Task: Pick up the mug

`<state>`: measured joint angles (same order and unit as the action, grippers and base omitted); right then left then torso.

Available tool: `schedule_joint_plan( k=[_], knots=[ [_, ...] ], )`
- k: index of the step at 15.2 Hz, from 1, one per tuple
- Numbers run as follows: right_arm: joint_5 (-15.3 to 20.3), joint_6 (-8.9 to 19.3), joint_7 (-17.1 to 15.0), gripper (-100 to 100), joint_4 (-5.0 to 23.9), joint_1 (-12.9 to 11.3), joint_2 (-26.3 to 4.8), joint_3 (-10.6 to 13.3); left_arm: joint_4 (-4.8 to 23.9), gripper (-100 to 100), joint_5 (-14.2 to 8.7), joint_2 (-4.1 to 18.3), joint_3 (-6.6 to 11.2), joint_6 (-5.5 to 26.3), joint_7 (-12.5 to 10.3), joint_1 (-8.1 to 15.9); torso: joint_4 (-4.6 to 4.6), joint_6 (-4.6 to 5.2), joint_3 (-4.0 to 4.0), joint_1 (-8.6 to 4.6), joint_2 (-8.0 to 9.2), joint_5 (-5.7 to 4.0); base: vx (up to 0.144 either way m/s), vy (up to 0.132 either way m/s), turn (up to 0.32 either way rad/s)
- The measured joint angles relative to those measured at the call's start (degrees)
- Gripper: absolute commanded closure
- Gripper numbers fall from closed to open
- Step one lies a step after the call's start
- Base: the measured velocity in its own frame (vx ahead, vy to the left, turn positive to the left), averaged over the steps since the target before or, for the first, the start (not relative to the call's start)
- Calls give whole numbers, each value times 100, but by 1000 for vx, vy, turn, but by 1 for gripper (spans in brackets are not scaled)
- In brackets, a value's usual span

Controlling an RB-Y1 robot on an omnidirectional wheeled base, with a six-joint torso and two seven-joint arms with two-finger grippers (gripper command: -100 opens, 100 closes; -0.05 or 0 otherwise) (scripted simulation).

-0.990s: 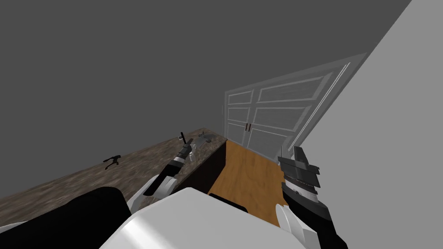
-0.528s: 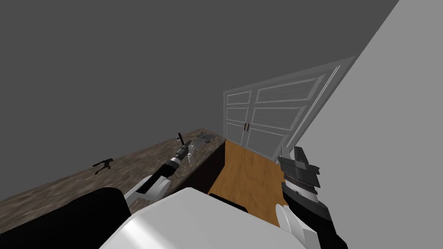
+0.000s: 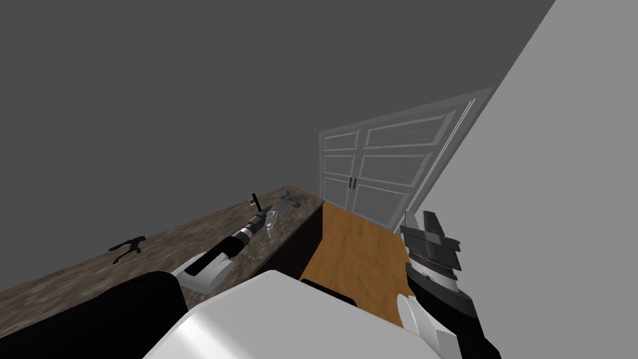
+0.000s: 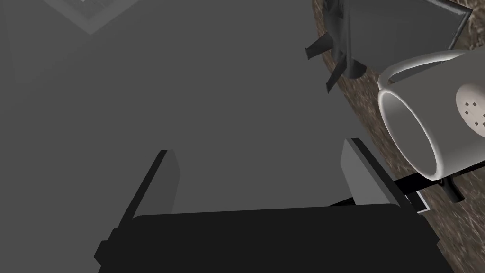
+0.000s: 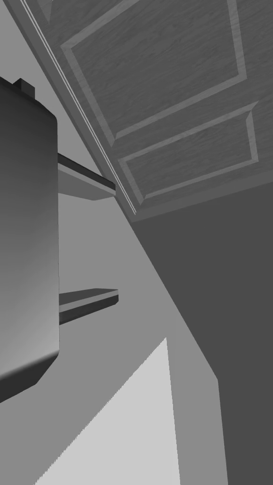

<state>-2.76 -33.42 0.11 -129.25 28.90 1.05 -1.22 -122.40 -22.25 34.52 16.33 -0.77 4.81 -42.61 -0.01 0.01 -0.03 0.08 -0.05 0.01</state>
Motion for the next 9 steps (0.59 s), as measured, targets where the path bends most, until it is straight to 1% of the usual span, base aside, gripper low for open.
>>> schedule_joint_plan(
  k=[1,2,4,5,6,8,9],
  knots=[
    [0,0,0,0,0,0,0,0,-19,-100,-86,72,42,104,11,-68,0,0,0,0,0,0,11,13,-23],
    [0,0,0,0,0,0,0,0,-23,-100,-129,109,61,207,22,-75,0,-1,0,-1,0,1,15,16,-64],
    [0,0,0,0,0,0,0,0,62,-100,-321,315,119,416,49,-133,0,1,-1,2,-2,1,17,15,-58],
    [0,0,0,0,0,0,0,0,73,-100,-368,362,141,513,54,-139,0,0,-1,1,-2,1,20,12,-73],
    [0,0,0,0,0,0,0,0,31,-100,-469,449,203,631,63,-236,0,0,-1,0,-2,0,21,16,-79],
    [0,0,0,0,0,0,0,0,42,-100,-600,568,255,856,86,-297,0,-1,-1,0,-2,1,15,13,-52],
    [0,0,0,0,0,0,0,0,66,-100,-698,668,298,971,93,-337,0,1,-1,0,-2,0,19,17,-76]
  ],
)
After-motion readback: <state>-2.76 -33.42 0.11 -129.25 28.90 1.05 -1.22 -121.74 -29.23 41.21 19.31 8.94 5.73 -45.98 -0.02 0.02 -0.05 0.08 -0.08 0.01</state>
